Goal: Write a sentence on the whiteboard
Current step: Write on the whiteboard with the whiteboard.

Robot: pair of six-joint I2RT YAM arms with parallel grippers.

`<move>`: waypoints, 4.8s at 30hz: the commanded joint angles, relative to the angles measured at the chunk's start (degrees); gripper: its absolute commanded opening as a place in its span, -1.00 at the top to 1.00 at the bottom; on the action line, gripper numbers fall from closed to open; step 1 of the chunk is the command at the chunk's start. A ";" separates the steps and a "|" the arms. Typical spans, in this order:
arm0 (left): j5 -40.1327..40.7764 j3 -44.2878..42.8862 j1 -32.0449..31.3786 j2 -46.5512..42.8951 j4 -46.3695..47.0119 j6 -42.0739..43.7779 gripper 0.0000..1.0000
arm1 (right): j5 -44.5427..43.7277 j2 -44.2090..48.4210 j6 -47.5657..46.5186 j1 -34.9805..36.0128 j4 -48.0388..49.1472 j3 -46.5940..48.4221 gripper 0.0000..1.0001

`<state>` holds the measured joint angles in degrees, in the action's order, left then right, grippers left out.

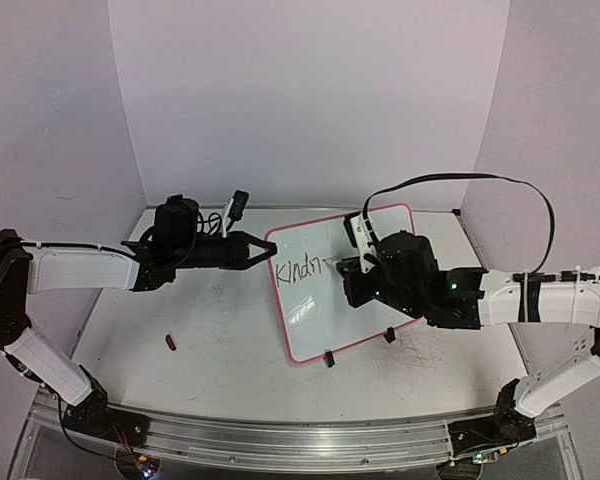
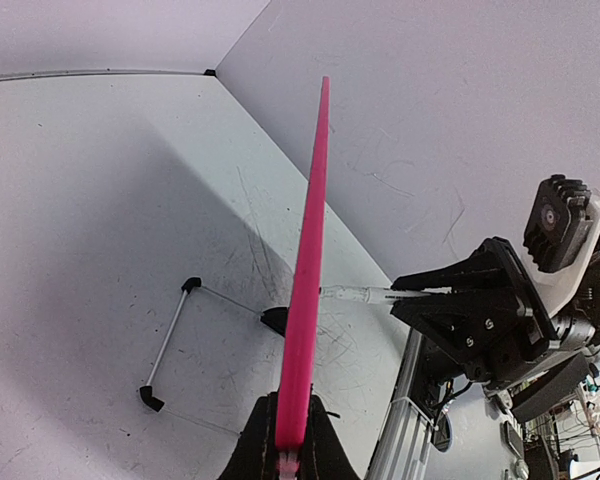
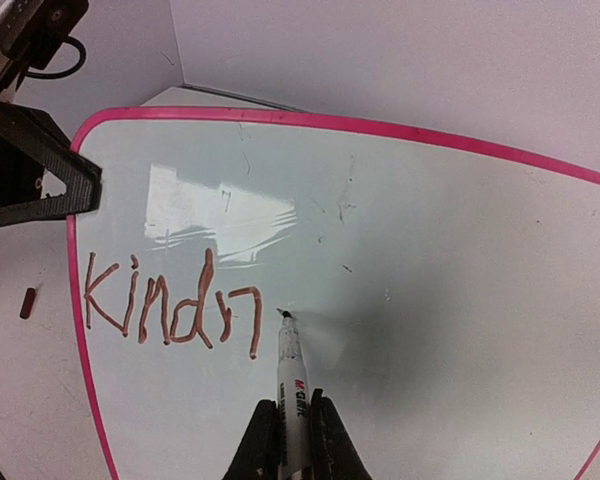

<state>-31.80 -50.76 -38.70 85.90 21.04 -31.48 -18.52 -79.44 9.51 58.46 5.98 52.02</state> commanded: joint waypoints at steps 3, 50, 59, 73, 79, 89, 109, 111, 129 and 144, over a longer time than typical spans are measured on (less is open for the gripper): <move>0.04 -1.73 -0.24 -0.79 0.32 -1.41 1.00 | -2.12 -0.25 1.22 -1.24 0.02 0.13 1.00; -0.17 -1.81 -0.24 -0.76 0.23 -1.22 1.00 | 0.72 2.38 1.95 -0.28 0.03 -4.66 1.00; -0.12 -1.93 -0.24 -0.45 0.23 -1.23 1.00 | 0.58 5.60 0.46 -0.98 2.26 -2.37 1.00; -0.23 -1.70 -0.24 -0.92 0.22 -1.37 1.00 | 0.97 4.05 0.95 -2.81 3.51 -1.57 1.00; -0.30 -1.95 -0.22 -0.76 0.23 -1.36 1.00 | 1.37 2.77 0.96 -2.99 4.39 -0.58 1.00; -0.50 -1.96 -0.26 -0.76 0.14 -1.44 1.00 | -0.03 1.58 0.41 -2.97 4.74 -0.10 1.00; -0.62 -2.24 -0.30 -0.21 0.20 -1.27 1.00 | 3.51 2.23 0.33 -2.15 2.90 -3.06 1.00; -0.46 -2.20 -0.33 -0.28 0.15 -1.27 1.00 | 3.51 2.47 0.40 -2.09 2.63 -3.37 1.00; -0.57 -2.36 -0.41 -0.11 0.14 -1.31 1.00 | -0.99 4.47 2.41 -2.06 -0.38 -5.19 1.00; -0.49 -2.70 -0.64 0.00 0.14 -1.48 1.00 | -0.28 1.92 2.80 -0.32 1.66 -2.15 1.00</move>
<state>-31.77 -50.89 -39.03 85.91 20.99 -31.48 -17.71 -76.55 11.92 57.91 6.06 47.21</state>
